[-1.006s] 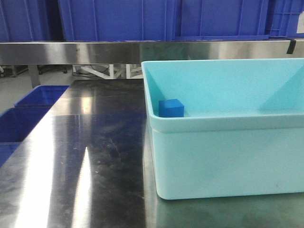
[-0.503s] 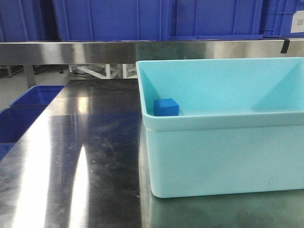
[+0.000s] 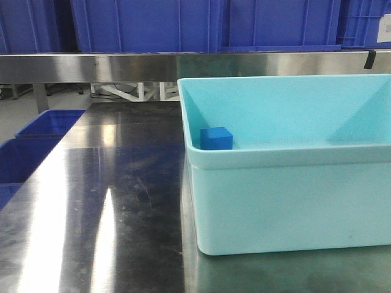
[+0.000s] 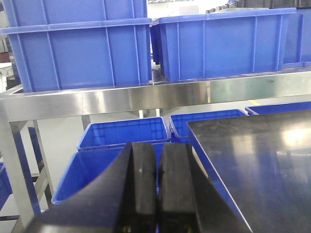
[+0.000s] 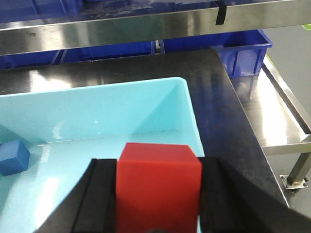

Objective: Pick red cube and place on left shelf
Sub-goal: 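Raise the red cube clear of the tub with the right gripper, then drive the base away from the table holding the red cube in the right gripper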

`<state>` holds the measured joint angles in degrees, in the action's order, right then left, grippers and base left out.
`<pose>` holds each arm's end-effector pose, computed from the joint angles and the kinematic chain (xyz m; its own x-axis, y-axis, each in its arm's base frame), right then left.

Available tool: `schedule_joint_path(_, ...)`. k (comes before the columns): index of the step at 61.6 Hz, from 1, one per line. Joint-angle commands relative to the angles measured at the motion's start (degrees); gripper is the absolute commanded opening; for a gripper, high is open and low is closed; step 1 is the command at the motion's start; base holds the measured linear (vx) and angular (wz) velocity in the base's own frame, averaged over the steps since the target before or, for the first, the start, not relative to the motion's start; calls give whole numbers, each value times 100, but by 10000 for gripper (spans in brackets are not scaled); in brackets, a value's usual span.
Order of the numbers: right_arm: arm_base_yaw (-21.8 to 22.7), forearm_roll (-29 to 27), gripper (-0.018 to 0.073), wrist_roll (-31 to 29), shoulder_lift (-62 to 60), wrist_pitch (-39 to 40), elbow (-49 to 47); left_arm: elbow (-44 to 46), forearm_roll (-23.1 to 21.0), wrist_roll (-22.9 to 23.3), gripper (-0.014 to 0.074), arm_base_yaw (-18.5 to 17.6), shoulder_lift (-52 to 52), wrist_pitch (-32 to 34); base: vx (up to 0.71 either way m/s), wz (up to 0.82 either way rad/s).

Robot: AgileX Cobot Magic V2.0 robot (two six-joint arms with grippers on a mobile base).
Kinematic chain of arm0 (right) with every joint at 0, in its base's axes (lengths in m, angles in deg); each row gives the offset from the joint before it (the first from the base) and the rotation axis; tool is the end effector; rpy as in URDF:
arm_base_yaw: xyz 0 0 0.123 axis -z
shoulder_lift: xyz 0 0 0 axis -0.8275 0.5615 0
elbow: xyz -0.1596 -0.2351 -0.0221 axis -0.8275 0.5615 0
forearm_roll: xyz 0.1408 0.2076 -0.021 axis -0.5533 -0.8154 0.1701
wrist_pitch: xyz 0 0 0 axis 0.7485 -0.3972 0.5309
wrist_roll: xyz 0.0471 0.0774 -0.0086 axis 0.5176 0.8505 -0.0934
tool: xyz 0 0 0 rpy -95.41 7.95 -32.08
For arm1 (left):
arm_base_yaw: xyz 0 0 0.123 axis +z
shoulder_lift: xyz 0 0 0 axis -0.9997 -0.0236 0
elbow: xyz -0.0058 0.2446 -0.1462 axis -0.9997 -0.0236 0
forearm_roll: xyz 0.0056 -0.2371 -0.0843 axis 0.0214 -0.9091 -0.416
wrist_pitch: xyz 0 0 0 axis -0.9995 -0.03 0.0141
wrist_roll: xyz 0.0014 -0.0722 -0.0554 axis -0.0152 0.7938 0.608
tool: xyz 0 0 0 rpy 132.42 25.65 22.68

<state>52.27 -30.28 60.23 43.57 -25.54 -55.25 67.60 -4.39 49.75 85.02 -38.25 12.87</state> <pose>0.1150 0.0061 0.3043 -0.3187 0.1242 -0.9397 -0.0031 0.9912 0.1320 0.0560 -0.0036 0.2099 0.0861 0.0461 -0.9952 0.0591 0.9969 0.0513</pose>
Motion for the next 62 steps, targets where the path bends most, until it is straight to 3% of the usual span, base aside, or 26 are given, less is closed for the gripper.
schedule_joint_path(1, 42, 75, 66, -50, -2, 453, -159, -126, -32, -8, 106, -16, -40, 478, 0, 0)
schedule_joint_path(42, 42, 75, 66, -50, 9, 460, -159, -126, -32, -8, 106, -16, -40, 478, -3, -1)
schedule_joint_path(62, 42, 75, 66, -50, 9, 460, -159, -126, -32, -8, 106, -16, -40, 478, -8, 37)
